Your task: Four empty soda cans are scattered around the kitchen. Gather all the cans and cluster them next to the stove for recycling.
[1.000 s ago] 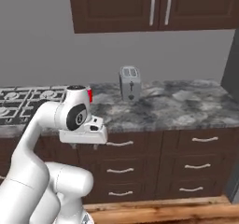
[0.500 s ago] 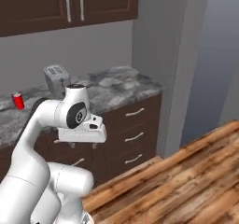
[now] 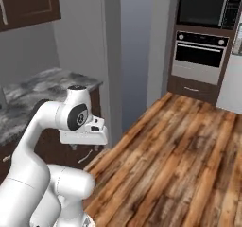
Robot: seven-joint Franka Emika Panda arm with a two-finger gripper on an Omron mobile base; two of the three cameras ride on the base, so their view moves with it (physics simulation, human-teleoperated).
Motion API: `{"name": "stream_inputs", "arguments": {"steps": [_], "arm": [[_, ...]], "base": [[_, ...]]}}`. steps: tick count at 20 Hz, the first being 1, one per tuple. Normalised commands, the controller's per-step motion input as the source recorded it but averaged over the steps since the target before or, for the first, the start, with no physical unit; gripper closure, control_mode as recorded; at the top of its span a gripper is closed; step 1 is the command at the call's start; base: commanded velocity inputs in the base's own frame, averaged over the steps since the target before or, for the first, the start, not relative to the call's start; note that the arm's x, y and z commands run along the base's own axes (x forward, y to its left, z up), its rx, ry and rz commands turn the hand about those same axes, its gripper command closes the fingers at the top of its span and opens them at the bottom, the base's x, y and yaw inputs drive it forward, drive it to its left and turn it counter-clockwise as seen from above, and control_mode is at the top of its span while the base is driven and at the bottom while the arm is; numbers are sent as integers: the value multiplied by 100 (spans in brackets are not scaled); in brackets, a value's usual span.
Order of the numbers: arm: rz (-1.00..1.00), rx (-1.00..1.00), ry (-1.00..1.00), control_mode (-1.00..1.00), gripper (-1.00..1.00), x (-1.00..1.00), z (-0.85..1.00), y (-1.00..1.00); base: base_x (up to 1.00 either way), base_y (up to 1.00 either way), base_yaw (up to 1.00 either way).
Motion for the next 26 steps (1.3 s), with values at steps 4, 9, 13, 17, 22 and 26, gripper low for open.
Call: {"name": "stream_inputs", "arguments": {"steps": [4,9,13,17,22,26], "arm": [[0,0,0,100,-100,0,0,0],[0,0,0,100,-100,0,0,0],[0,0,0,100,-100,0,0,0],[0,0,0,100,-100,0,0,0],[0,0,0,100,-100,0,0,0],[0,0,0,100,-100,0,0,0]], "base": [[14,-1,-54],[66,4,-26],[100,8,-6],[100,0,-5],[100,0,-5],[100,0,-4]]}}
